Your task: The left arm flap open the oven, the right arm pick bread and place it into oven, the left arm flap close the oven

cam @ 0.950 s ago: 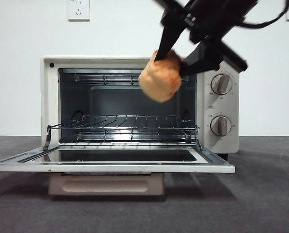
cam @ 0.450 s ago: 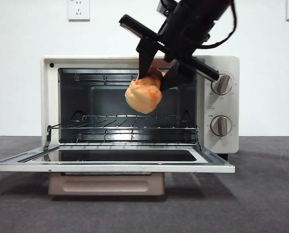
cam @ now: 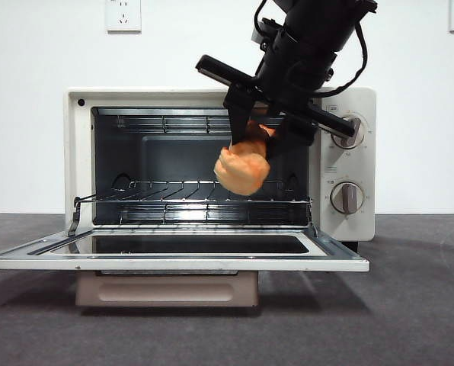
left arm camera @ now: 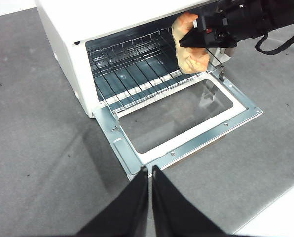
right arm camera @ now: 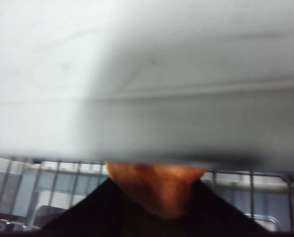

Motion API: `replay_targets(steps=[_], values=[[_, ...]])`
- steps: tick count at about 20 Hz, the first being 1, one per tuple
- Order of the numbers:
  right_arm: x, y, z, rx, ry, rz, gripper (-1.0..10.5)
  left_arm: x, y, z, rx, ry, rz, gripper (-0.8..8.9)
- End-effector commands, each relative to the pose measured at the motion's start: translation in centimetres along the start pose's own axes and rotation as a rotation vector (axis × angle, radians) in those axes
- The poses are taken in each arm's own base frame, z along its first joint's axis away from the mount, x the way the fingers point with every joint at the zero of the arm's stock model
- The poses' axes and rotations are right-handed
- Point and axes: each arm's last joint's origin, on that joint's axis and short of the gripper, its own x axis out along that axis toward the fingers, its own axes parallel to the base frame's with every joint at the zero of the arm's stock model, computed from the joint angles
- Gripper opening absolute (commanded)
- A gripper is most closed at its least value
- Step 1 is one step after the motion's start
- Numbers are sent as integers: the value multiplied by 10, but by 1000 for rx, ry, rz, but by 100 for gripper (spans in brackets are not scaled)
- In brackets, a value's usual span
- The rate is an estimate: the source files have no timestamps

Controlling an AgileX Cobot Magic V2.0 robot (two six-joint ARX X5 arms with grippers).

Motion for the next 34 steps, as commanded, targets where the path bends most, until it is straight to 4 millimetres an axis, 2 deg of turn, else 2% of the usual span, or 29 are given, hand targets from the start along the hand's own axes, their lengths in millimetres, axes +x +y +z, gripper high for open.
replay_targets(steps=[1, 3, 7, 10, 13, 18, 22, 24, 27, 31, 34], values=[[5, 5, 0, 5, 4, 1, 301, -4, 0, 4, 18, -27, -7, 19], [5, 5, 0, 4, 4, 1, 397, -4, 0, 4, 17, -28, -7, 19], [4, 5, 0, -12, 9, 5, 406, -4, 0, 4, 16, -27, -7, 19], [-13, 10, 1, -53, 18, 18, 406, -4, 0, 4, 16, -26, -7, 19], [-48, 18, -2, -143, 48, 36, 406, -4, 0, 4, 17, -20, -13, 18], [-115, 20, -19, -368, 158, 30, 405, 4, -4, 6, 22, 13, -40, 15], [-167, 13, -23, -481, 153, 88, 405, 30, -17, 12, 42, 133, -175, 14], [-191, 8, -22, -507, 118, 127, 405, 52, -25, 11, 45, 218, -257, 14], [-224, -6, -22, -523, 83, 162, 405, 90, -27, 3, 24, 327, -231, 13], [-257, -29, -27, -518, 52, 113, 405, 130, -4, -21, -172, 371, -290, 12], [-269, -39, -28, -508, 36, 104, 405, 143, 14, -32, -294, 359, -342, 12]])
